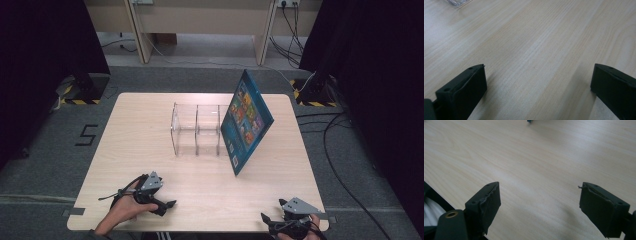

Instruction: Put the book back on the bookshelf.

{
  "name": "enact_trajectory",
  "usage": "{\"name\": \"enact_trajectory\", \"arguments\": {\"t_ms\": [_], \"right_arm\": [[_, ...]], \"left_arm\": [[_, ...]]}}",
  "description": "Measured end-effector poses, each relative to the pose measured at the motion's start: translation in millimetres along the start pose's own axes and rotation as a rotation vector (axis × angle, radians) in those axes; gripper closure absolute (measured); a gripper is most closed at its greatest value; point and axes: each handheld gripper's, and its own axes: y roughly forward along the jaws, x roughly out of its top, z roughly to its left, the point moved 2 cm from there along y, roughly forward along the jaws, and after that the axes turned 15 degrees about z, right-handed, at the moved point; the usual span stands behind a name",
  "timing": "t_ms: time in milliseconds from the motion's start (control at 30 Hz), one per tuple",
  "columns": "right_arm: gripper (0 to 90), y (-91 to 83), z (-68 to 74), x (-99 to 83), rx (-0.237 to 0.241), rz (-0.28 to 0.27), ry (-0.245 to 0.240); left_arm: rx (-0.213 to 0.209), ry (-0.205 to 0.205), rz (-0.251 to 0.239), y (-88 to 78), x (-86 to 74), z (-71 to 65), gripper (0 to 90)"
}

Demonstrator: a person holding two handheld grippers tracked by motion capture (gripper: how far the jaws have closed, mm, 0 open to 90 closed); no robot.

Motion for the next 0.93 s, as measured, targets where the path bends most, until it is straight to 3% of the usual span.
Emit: {"name": "enact_trajectory", "arguments": {"t_ms": [167, 267, 933], "right_arm": [[17.5, 3.3, 1.7, -2.9, -0.013, 0.046, -0.018], [15.0, 8.0, 3.0, -6.8, -0.027, 0.105, -0.033], [15.0, 8.4, 3.7, -8.6, -0.023, 0.093, -0.036]], "left_arm": [[0.0, 0.0, 0.0, 0.0, 0.0, 0.0, 0.0], [0.0, 0.0, 0.0, 0.0, -0.1, -0.1, 0.0], [0.001, -0.001, 0.0, -0.1, -0.1, -0.2, 0.0]]}}
